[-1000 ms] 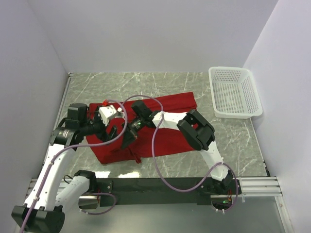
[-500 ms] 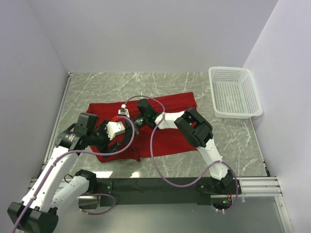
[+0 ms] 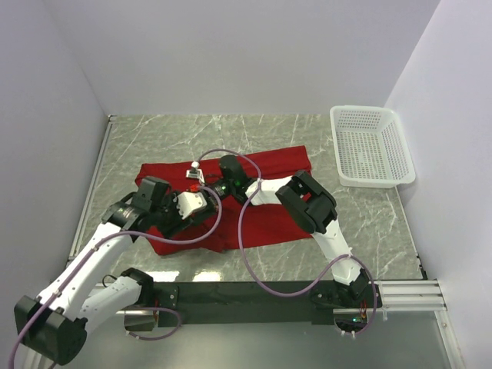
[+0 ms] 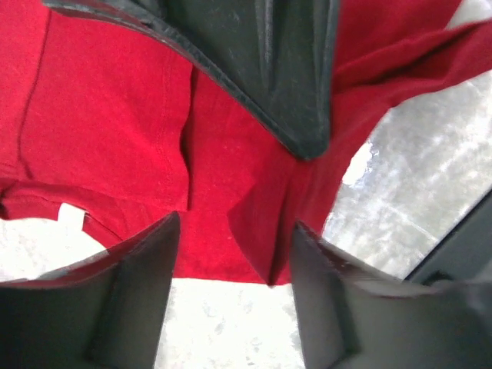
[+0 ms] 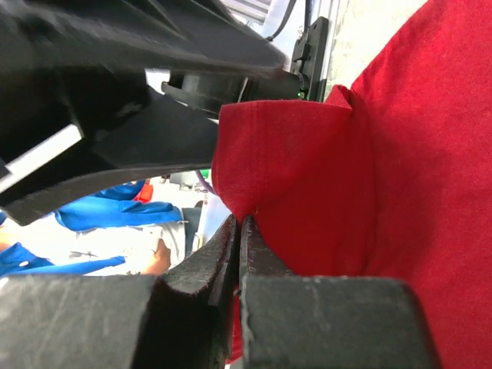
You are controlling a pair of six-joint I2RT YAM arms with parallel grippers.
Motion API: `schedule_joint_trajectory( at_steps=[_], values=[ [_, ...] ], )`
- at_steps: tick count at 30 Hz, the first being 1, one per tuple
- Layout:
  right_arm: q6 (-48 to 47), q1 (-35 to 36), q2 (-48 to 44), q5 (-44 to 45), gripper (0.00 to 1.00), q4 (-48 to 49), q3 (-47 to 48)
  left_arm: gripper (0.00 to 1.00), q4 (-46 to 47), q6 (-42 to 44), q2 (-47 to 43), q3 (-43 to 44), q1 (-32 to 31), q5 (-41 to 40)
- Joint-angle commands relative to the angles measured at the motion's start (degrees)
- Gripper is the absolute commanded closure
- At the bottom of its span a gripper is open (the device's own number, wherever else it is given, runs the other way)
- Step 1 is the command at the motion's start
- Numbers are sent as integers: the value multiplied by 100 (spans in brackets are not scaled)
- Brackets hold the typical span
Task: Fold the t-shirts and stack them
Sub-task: Fold the tshirt
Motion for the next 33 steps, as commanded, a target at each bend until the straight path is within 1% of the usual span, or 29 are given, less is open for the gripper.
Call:
schedule_joint_trajectory(
  at_steps=[1, 3, 4, 5, 6, 8, 9, 10, 11, 12, 13, 14, 15, 16, 17, 18, 19, 20, 21, 23, 24, 25, 26, 27, 28, 29, 30, 32, 33],
  values=[
    [72, -27, -138, -118, 100, 338, -56, 59, 461, 35, 180, -26, -173, -546],
    [37, -27, -156, -110, 100, 302, -57, 74, 417, 53, 215, 53, -200, -669],
    [-15, -27, -164, -110, 100, 241, -48, 89, 400, 53, 215, 97, -209, -696],
    [-51, -27, -164, -101, 100, 197, -39, 95, 365, 44, 206, 115, -209, -696],
    [-94, -27, -164, -101, 100, 136, -30, 100, 330, 53, 180, 132, -218, -670],
    [-314, -18, -182, -101, 99, -119, 31, 100, 189, 79, 145, 159, -218, -609],
    [-428, -18, -208, -101, 94, -250, 57, 100, 145, 105, 101, 168, -218, -547],
    [-916, -36, -269, -92, 74, -782, 162, 100, 58, 114, 66, 124, -226, -494],
    [-1400, -71, -322, -48, 59, -1362, 285, 100, 31, 132, 31, 115, -226, -459],
    [-2074, -106, -392, 83, 50, -2177, 452, 100, -4, 141, -57, 89, -226, -433],
    [-4169, -211, -489, 327, 37, -4621, 1062, 100, -40, 132, -101, 54, -226, -371],
    [-5339, -229, -516, 1174, 34, -5899, 1486, 100, -75, 141, -154, 45, -226, -345],
    [-6238, -238, -542, 1644, 32, -6860, 2082, 100, -84, 141, -241, 27, -226, -318],
    [-7204, -282, -734, 2118, 30, -7774, 2140, 100, -101, 132, -294, 1, -218, -266],
    [-7388, -334, -910, 2419, 29, -7827, 2036, 100, -110, 141, -321, -8, -226, -239],
    [-7485, -430, -1138, 2813, 28, -7758, 1592, 100, -128, 132, -365, -17, -226, -204],
    [-7687, -597, -1584, 2965, 27, -7601, 1343, 100, -128, 132, -391, 1, -226, -126],
    [-7836, -685, -1806, 3123, 26, -7582, 1115, 100, -128, 132, -383, 9, -226, -81],
    [-8012, -756, -2026, 3595, 22, -7599, 660, 99, -136, 123, -374, 27, -226, -55],
    [-8697, -835, -2833, 4168, 20, -7494, 17, 100, -154, 141, -348, 53, -226, 42],
    [-8978, -853, -3141, 4449, 19, -7389, -787, 100, -172, 158, -313, 80, -226, 77],
    [-9633, -853, -3805, 5026, 19, -7179, -1230, 100, -180, 158, -312, 89, -218, 86],
    [-9962, -845, -4134, 5302, 18, -7073, -1678, 100, -198, 167, -304, 97, -226, 138],
    [-10287, -879, -4424, 5522, 17, -7020, -2474, 100, -216, 167, -295, 115, -226, 148],
    [-10812, -923, -4914, 5872, 16, -7002, -2822, 100, -233, 167, -295, 124, -226, 165],
    [-11035, -1028, -5128, 5937, 16, -7045, -3112, 100, -242, 167, -303, 132, -218, 200],
    [-11237, -1334, -5304, 5963, 18, -7132, -3541, 100, -251, 176, -312, 124, -235, 227],
    [-11739, -1730, -5674, 5946, 20, -7501, -3826, 100, -277, 176, -330, 106, -235, 262],
    [-12010, -2106, -5875, 5981, 22, -7668, -4045, 100, -286, 167, -365, 89, -235, 271]
  ],
)
